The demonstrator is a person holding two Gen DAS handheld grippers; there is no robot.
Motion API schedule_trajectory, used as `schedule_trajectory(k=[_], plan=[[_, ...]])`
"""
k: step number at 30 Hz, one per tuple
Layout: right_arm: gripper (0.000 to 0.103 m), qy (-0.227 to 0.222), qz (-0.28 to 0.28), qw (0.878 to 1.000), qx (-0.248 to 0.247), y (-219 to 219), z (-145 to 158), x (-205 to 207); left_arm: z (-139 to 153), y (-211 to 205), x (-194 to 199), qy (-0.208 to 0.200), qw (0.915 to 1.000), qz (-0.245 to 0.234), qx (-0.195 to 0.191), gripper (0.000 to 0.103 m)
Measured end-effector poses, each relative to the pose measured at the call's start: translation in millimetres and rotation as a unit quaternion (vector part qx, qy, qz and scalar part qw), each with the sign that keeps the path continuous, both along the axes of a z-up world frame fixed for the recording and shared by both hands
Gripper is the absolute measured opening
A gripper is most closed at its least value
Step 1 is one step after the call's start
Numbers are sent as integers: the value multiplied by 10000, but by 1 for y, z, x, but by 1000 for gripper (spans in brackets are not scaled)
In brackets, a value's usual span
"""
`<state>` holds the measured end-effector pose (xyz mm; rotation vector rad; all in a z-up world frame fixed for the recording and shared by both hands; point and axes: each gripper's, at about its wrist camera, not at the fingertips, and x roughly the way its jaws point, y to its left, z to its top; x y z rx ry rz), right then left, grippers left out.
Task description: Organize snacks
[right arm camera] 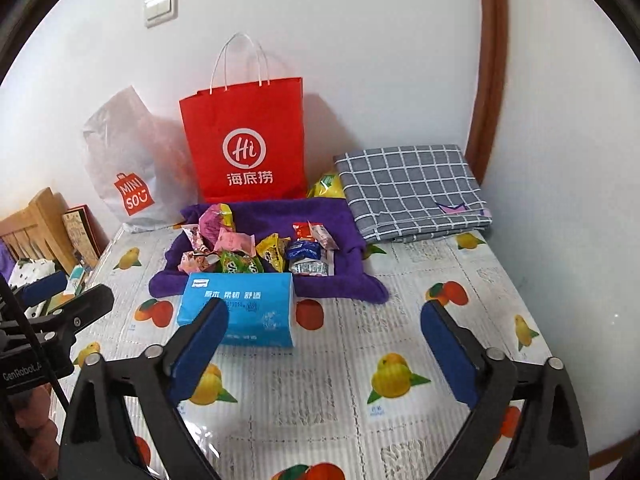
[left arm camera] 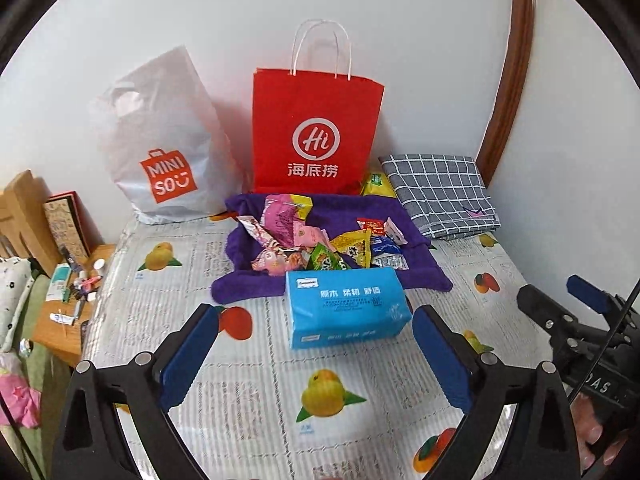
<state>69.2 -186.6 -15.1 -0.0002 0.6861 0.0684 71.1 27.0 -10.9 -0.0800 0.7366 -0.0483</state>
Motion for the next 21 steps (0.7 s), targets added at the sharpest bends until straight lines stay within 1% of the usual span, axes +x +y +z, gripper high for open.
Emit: schedule_trajectory(k=[2, 5, 11, 14, 21], plan=[[100, -2, 3, 10000, -6, -1, -1, -8, -1, 2, -10, -74, 9999, 94, 57, 99], [100, -54, -13, 10000, -24, -2, -3, -19, -3, 5, -21, -119, 9998, 157, 21, 99], [100, -106, -55, 9999, 89, -5, -8, -38, -10, 7, -41, -194, 9994, 261, 70, 99], [100, -77, -36, 9999, 96, -4, -10, -45, -12, 6, -50, -211, 9995, 242, 39, 99], [100, -124, 20, 9999, 31, -1, -9, -56, -11, -2, -57, -222, 9995, 187, 123, 99]])
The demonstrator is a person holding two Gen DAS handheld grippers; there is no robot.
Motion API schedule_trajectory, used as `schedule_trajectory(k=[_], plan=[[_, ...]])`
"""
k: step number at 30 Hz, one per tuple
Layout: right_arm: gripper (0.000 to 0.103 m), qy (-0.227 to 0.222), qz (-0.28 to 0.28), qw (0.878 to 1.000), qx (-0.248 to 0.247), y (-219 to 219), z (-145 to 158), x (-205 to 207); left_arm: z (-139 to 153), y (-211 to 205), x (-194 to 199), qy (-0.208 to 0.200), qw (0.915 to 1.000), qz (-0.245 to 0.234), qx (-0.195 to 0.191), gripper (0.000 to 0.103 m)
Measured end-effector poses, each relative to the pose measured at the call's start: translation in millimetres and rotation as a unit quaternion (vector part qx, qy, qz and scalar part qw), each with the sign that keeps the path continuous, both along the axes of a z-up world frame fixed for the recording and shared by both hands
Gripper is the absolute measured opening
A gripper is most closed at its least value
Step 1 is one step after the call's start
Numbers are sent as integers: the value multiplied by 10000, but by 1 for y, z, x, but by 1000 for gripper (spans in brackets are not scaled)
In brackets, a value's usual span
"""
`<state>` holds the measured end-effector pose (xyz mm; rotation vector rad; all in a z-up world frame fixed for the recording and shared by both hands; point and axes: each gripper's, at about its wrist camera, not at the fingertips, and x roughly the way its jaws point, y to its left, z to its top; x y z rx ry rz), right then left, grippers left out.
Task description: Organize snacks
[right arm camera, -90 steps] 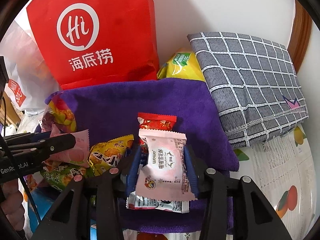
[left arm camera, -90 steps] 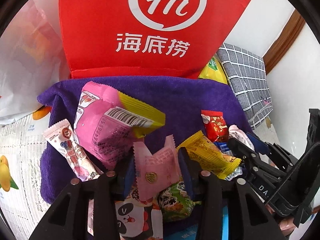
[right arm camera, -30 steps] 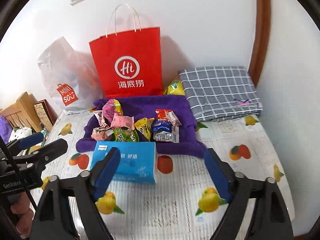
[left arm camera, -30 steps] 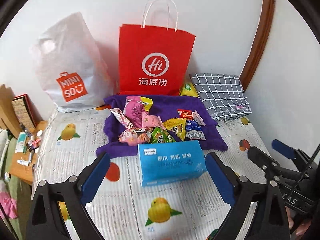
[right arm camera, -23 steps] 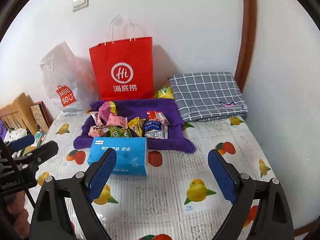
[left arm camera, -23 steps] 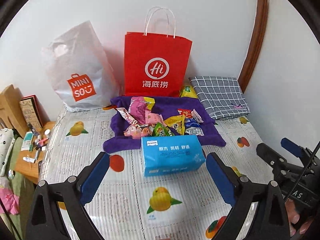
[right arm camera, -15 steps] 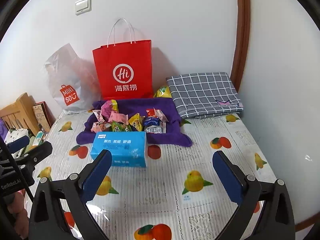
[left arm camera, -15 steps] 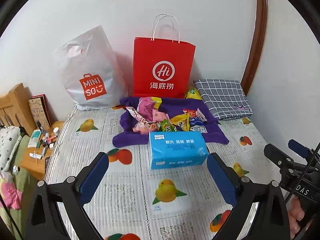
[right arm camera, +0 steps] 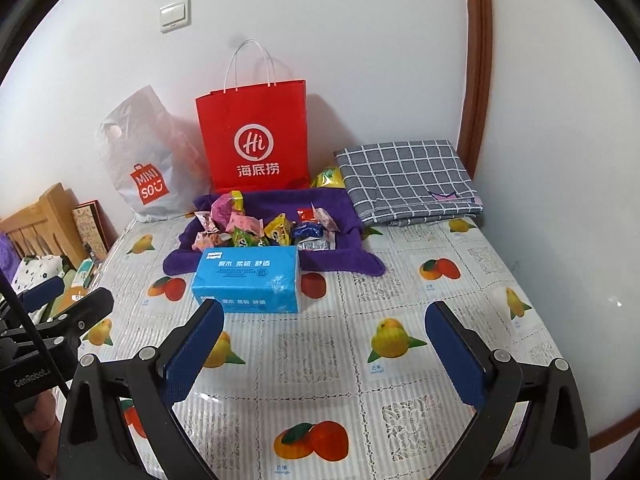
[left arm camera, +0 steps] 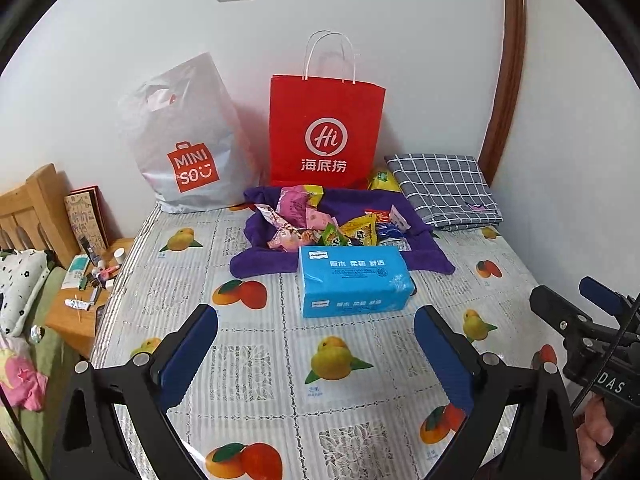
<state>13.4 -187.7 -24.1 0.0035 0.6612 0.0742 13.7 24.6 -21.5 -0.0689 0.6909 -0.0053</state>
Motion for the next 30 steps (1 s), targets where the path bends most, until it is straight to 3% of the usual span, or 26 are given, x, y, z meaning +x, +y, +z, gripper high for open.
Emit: schedule_trajectory(k=[30], plan=[[100, 6, -62, 10000, 34, -12, -1, -10, 9, -21, -7, -68, 9998, -80, 166, 99]])
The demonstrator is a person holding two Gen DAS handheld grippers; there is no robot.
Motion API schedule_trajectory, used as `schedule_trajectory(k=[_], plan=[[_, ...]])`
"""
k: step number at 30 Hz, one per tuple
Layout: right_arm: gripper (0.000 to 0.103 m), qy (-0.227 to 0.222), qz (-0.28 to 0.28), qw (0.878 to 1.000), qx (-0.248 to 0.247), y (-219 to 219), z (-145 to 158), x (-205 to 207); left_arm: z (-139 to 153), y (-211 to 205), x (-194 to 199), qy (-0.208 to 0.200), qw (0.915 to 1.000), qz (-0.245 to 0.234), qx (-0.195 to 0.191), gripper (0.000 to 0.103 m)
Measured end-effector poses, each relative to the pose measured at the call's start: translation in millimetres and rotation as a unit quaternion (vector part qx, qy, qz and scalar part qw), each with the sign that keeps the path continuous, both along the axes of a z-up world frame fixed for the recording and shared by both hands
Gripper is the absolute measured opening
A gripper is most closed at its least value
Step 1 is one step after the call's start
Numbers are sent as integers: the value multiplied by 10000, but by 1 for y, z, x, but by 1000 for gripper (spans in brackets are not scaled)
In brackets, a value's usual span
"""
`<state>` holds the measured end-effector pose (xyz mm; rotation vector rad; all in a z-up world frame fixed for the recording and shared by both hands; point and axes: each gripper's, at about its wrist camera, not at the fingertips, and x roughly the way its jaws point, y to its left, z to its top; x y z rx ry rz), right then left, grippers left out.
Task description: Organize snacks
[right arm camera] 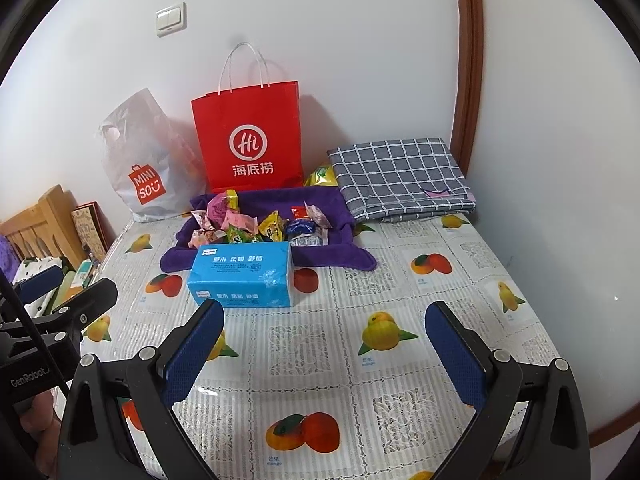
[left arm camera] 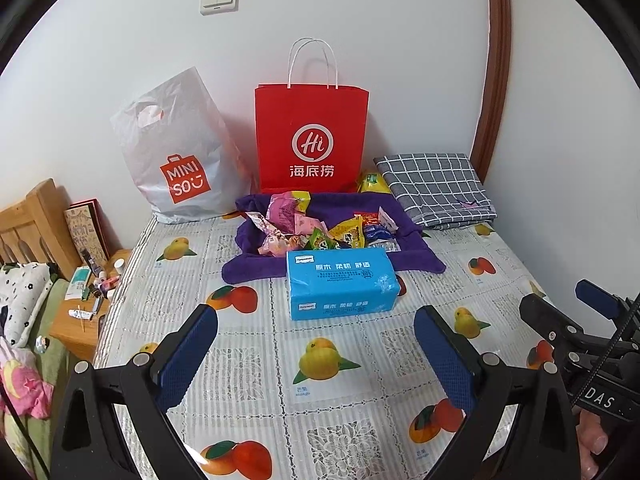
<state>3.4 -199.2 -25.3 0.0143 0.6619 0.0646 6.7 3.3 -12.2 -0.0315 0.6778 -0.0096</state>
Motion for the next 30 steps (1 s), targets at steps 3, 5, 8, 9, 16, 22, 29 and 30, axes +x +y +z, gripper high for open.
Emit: schedule_trajectory(k=[3, 5, 8, 9, 16, 22, 29, 30], plan=[[100, -8, -1, 10000, 8, 0, 0, 0, 0, -1, -1, -2, 10000, 5, 1, 99], [100, -11, -1, 10000, 14, -1, 0, -1, 1, -1, -1, -8, 10000, 6, -5, 99], [100, -19, 7, 10000, 23, -1, 0, -2, 1, -1, -1, -3, 10000, 7, -2, 99], [100, -20, 8, 10000, 24, -1, 0, -2, 1, 0, -1, -7, 10000, 0, -5, 99], [100, -25, 4, 10000, 25, -1, 3, -5, 1, -1, -2, -6, 10000, 3, -14, 99], [100, -29, 7, 10000, 27, -1, 3, -5, 2, 0, -3, -6, 10000, 17, -14, 99], [100, -29, 4, 10000, 25, -1, 3, -6, 2, 2, -4, -2, 10000, 39, -19, 99], [100, -34, 8, 10000, 27, 0, 3, -6, 2, 2, -4, -3, 10000, 35, -21, 99]])
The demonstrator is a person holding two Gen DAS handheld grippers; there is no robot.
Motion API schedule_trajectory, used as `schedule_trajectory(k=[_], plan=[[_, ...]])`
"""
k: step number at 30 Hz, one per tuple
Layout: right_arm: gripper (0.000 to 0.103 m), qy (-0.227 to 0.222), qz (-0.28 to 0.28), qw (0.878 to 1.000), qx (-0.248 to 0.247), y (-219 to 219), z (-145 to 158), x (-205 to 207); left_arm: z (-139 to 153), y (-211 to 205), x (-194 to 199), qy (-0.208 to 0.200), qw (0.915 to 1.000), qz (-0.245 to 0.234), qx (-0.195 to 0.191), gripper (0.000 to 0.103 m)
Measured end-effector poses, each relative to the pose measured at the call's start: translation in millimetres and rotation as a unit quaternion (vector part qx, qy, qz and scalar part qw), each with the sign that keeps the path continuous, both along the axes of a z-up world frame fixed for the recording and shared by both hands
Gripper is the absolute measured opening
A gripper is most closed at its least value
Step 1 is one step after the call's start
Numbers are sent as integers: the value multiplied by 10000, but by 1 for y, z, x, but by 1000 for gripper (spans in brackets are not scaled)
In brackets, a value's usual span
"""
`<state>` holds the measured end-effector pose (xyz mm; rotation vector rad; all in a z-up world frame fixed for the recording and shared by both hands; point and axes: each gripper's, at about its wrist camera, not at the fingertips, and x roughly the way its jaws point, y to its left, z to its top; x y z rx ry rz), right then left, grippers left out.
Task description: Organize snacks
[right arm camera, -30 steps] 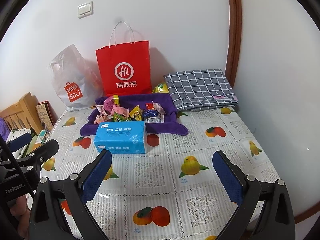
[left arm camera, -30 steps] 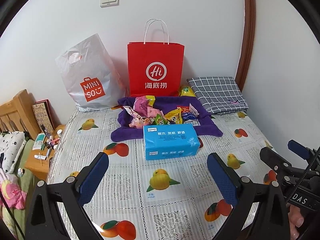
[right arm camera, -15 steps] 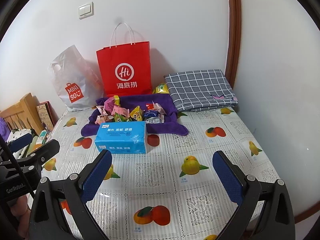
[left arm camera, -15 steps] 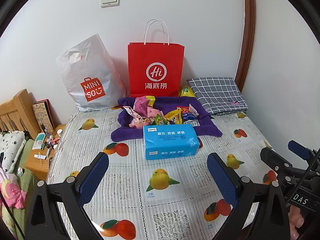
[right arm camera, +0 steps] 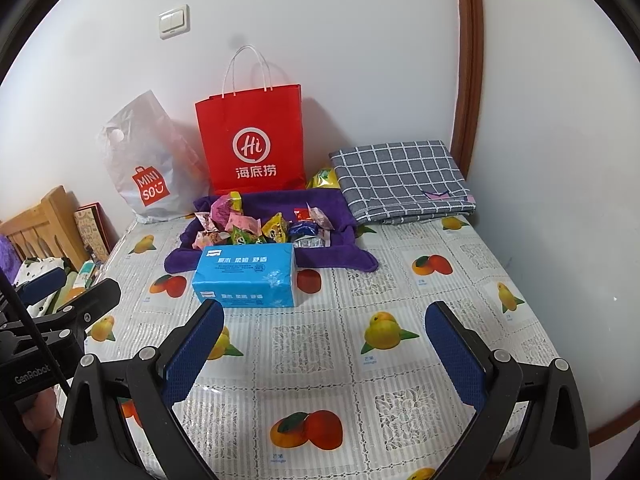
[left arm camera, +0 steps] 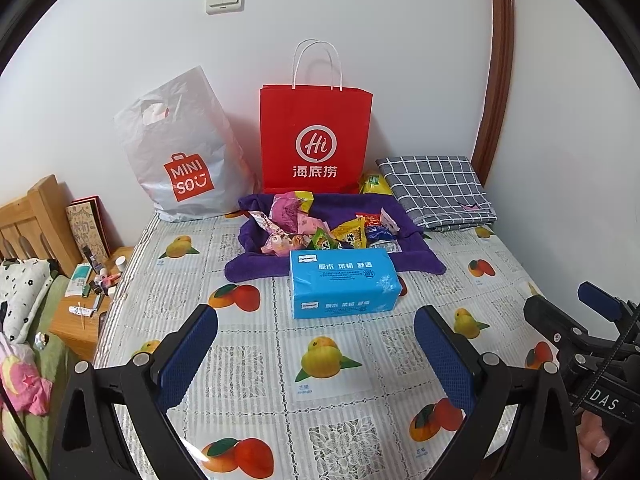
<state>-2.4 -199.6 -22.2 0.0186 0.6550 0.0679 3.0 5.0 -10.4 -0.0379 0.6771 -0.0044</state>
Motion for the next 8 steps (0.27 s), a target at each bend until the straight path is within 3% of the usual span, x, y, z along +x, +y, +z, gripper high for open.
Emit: schedule_trajectory(k=[8], plan=[[100, -79, 103, 9999, 9, 7, 5, -4, -4, 3, 1, 6, 10000, 3, -89, 100]])
